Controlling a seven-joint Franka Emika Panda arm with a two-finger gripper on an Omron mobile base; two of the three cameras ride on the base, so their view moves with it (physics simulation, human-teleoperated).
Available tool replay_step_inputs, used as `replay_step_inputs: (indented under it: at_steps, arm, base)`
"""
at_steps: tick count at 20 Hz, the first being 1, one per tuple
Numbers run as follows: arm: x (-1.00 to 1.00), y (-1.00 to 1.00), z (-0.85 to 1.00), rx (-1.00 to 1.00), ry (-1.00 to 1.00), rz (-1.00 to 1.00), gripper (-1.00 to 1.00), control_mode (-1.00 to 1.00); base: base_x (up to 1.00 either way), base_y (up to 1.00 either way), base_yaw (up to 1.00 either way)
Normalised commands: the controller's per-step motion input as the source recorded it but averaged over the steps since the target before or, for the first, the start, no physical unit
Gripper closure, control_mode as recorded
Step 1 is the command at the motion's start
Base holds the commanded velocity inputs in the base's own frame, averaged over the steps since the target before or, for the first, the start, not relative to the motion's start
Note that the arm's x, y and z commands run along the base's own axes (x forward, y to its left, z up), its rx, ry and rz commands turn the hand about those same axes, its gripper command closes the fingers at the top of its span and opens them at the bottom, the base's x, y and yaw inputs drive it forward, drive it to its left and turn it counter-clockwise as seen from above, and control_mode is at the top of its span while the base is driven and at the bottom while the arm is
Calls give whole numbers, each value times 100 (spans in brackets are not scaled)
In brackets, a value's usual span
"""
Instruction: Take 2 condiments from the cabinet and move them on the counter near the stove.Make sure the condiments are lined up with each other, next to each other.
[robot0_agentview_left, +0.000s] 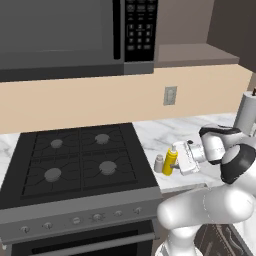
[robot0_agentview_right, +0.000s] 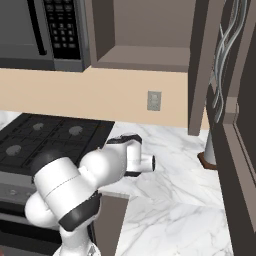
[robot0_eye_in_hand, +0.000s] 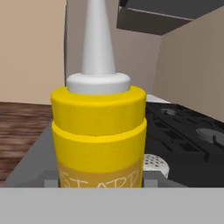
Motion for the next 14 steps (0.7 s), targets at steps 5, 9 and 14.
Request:
replay_step_inputs:
  at_steps: [5, 9, 14]
  arm:
    - [1, 0, -10, 0, 0, 0, 100, -100]
    - [0, 0, -2, 0, 0, 0, 100, -100]
    - [0, 0, 0, 0, 0, 0, 100, -100]
  base:
    - [0, 0, 0]
    - [0, 0, 0]
    - [0, 0, 0]
